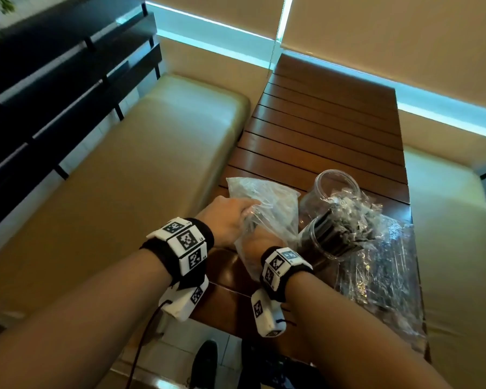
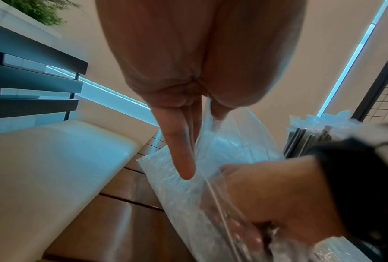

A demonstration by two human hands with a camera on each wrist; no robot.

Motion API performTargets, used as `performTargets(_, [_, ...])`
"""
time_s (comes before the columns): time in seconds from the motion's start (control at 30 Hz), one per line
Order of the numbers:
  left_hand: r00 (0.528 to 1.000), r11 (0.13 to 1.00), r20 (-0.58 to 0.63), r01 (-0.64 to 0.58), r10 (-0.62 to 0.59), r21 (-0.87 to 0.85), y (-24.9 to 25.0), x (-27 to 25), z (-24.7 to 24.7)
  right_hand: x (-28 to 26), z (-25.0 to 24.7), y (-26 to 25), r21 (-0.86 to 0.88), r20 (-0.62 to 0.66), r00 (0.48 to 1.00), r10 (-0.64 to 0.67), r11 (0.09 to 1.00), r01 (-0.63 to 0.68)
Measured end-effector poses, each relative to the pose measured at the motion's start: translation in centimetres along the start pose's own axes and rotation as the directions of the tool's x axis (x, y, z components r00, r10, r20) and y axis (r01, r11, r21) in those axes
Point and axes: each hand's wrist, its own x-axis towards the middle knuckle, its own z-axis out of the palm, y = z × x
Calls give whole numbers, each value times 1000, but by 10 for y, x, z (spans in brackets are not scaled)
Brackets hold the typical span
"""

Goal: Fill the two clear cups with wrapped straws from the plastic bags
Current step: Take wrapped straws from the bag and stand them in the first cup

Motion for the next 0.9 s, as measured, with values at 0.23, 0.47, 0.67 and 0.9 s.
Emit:
performTargets(0.23, [995, 994, -81, 69, -62, 89, 2, 32, -6, -27, -37, 3, -92, -136, 989, -50, 995, 37])
performTargets(0.47, [994, 968, -96, 66, -44, 244, 12, 62, -15, -128, -117, 46, -243, -110, 987, -117, 966, 88])
performTargets(0.67, [991, 928, 69, 83, -115, 364, 25, 58, -7, -182, -150, 78, -64, -295, 941, -169, 986, 157])
performTargets(0.9, [991, 988, 61, -116, 123, -101, 81, 23, -26, -144, -110, 74, 27, -663, 729, -169, 968, 249])
